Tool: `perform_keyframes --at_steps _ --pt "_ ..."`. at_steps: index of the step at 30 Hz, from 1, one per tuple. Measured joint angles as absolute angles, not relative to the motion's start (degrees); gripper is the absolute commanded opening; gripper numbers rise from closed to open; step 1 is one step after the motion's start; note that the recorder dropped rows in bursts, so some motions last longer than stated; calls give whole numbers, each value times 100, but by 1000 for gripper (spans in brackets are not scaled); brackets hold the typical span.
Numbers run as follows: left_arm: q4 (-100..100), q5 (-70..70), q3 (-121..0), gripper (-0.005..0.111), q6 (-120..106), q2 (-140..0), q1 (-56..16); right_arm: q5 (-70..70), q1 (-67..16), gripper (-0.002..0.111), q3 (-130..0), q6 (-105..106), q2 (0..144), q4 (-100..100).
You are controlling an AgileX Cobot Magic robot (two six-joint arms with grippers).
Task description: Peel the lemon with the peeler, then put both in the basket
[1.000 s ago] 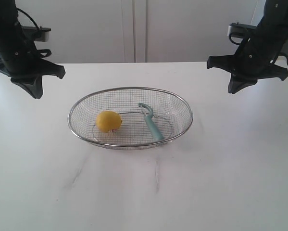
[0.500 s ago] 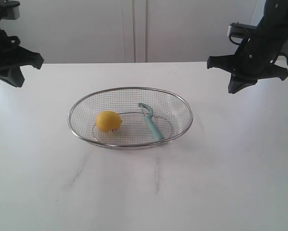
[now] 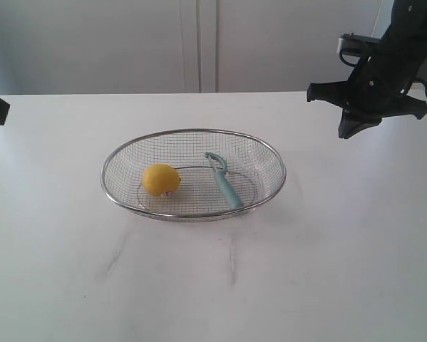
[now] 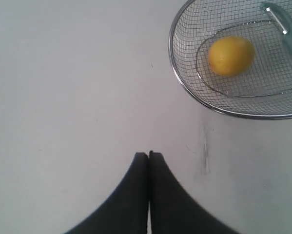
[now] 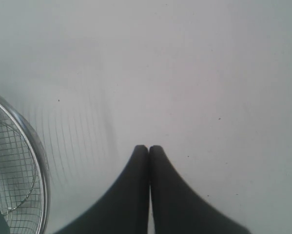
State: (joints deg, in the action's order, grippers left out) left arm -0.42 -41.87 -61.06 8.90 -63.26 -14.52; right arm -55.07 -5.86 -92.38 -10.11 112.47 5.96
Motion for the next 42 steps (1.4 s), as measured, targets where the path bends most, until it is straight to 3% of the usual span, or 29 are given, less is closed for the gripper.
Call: perform_keyframes --at_steps 13,27,38,42 --pt "-342 -4183 -5507 0 890 -4474 -1452 -5507 -586 0 -9238 -1011 11247 596" --pt "-337 -4173 -5505 0 879 -4307 -1426 -5507 -586 0 -9238 -1011 11247 596" --pt "-323 -4151 -5374 0 879 -4005 -386 -5507 -586 0 -9238 -1011 11247 596" --pt "-323 -4141 -4783 0 879 -3443 -153 -5507 -586 0 -9238 -1011 11247 596"
